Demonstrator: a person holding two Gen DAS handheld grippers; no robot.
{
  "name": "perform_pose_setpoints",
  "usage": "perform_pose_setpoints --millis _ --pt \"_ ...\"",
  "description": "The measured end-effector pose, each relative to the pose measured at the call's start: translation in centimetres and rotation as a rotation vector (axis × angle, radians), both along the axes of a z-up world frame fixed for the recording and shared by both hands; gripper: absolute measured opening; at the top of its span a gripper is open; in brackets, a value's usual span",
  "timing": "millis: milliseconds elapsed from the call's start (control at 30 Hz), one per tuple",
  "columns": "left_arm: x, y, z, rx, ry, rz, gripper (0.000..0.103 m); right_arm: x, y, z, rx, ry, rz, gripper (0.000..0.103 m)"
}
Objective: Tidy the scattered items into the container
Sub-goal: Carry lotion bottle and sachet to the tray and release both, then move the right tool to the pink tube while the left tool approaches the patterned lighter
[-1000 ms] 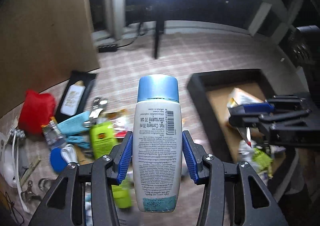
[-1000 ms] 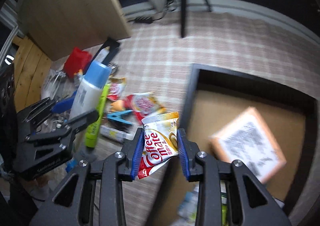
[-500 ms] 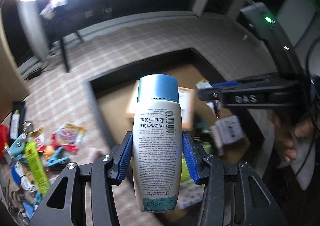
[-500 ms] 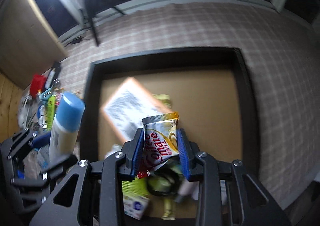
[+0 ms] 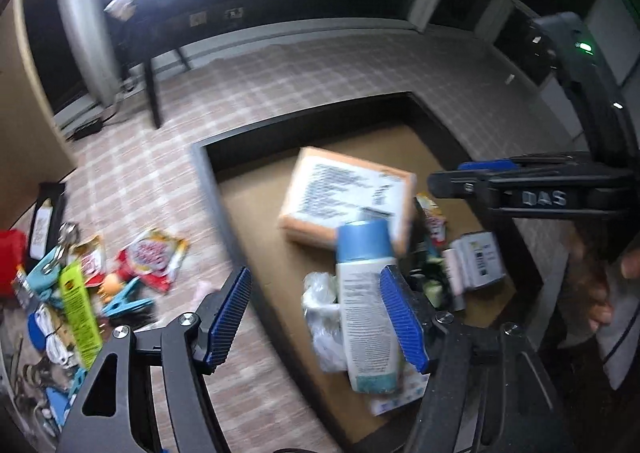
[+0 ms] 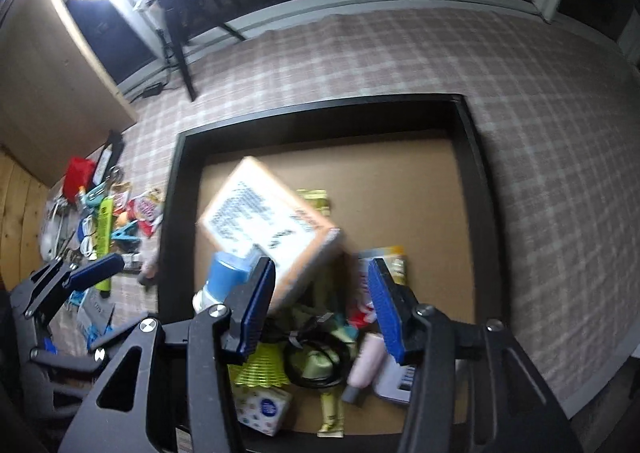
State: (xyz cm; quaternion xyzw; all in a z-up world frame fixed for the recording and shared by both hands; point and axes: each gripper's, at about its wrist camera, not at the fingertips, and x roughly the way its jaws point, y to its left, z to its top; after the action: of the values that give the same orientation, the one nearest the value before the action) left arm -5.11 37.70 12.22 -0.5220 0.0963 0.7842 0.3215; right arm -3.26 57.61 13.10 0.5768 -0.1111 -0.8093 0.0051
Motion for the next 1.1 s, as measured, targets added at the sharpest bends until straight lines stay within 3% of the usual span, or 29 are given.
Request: perform_pose_setpoints --millis 267,567,800,1100 --pt "-2.0 -7.0 -1.8 -0.083 0.03 0.084 0.059 -1.4 -7.1 0.7 -0.056 0.008 0.137 0.048" --pt "-2.5 -11.5 -4.9 -0.208 0.061 -0.014 0.053 -3.7 -17.1 -1.6 -0.158 -0.071 0.242 0.042" --pt "-3.2 -12.7 -6.9 -0.228 0.043 -0.075 0.05 -5.2 -20.3 -5.9 -0.198 -0.19 0.179 0.031" --pt "-3.4 -11.6 -8.5 -0.253 0.033 -0.169 0.05 -5.8 -20.3 -8.5 -0.181 -0.249 0.084 0.031"
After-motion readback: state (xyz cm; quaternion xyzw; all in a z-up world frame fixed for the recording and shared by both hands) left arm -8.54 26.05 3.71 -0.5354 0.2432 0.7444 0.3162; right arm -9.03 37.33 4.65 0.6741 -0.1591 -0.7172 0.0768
